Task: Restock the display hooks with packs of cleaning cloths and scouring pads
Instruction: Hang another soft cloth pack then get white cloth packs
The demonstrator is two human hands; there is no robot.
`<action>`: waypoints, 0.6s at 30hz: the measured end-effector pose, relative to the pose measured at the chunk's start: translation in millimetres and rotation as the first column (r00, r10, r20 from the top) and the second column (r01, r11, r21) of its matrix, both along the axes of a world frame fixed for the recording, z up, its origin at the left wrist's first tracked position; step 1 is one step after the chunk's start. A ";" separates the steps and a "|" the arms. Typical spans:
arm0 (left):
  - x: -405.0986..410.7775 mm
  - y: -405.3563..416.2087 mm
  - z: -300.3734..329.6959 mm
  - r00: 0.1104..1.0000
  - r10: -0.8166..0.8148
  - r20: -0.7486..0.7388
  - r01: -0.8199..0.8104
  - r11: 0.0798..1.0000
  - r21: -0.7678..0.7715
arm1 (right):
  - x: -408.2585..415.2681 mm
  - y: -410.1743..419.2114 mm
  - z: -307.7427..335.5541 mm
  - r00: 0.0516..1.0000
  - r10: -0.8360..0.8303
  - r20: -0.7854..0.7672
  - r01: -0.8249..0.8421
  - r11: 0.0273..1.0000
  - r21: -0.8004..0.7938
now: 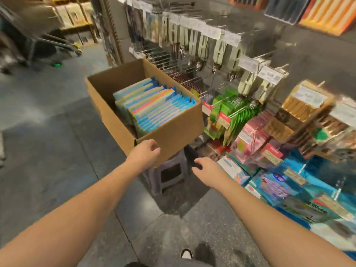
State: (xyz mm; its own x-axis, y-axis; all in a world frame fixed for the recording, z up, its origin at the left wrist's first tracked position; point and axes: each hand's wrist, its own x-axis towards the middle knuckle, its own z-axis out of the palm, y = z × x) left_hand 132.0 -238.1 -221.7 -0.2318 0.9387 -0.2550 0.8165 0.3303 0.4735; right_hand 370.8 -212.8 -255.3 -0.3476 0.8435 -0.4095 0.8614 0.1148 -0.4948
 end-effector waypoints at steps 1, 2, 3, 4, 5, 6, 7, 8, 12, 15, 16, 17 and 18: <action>-14.6 15.8 -1.3 1.000 0.009 0.014 -0.009 1.000 0.002 | -16.0 15.5 0.0 1.000 -0.001 -0.005 0.002 1.000 0.015; -29.6 32.0 -4.4 0.999 0.019 0.030 -0.019 1.000 0.013 | -32.2 29.9 -0.6 1.000 0.000 -0.005 0.000 1.000 0.030; -49.1 53.9 -7.2 0.999 0.027 0.042 -0.028 0.999 0.016 | -53.2 49.0 -2.5 1.000 -0.002 -0.008 0.003 0.999 0.042; -58.7 65.7 -9.3 0.998 0.029 0.054 -0.030 0.999 0.028 | -64.1 58.1 -2.0 1.000 -0.002 -0.010 0.002 0.999 0.050; -73.3 83.5 -11.7 0.998 0.029 0.060 -0.031 0.999 0.038 | -80.1 71.7 -3.4 1.000 -0.009 -0.016 0.010 0.998 0.063; -91.4 105.0 -16.9 0.998 0.018 0.064 -0.022 0.999 0.049 | -99.1 87.7 -7.6 0.999 -0.027 -0.023 0.028 0.997 0.069; -108.9 126.7 -21.2 0.998 0.006 0.066 -0.009 0.999 0.045 | -118.1 103.5 -12.0 0.998 -0.049 -0.030 0.051 0.996 0.069; -126.6 149.2 -26.9 0.997 -0.013 0.071 0.010 0.999 0.046 | -136.7 119.5 -16.3 0.996 -0.073 -0.042 0.075 0.995 0.064; -193.9 243.7 -49.3 0.987 -0.132 0.089 0.128 0.990 0.050 | -208.9 185.1 -35.9 0.981 -0.186 -0.060 0.188 0.982 0.028; -238.9 302.6 -59.0 0.970 -0.226 0.088 0.226 0.974 0.003 | -262.3 222.3 -41.9 0.951 -0.305 -0.046 0.305 0.952 -0.007; -252.3 319.9 -62.1 0.964 -0.243 0.108 0.247 0.969 -0.017 | -278.4 233.0 -42.6 0.942 -0.333 -0.032 0.333 0.943 -0.010; -264.5 335.2 -64.4 0.959 -0.249 0.132 0.257 0.965 -0.046 | -293.2 242.8 -43.1 0.934 -0.358 -0.019 0.358 0.934 -0.012; -275.4 349.4 -67.4 0.954 -0.257 0.153 0.269 0.961 -0.066 | -306.1 252.6 -43.2 0.922 -0.386 -0.019 0.385 0.923 -0.013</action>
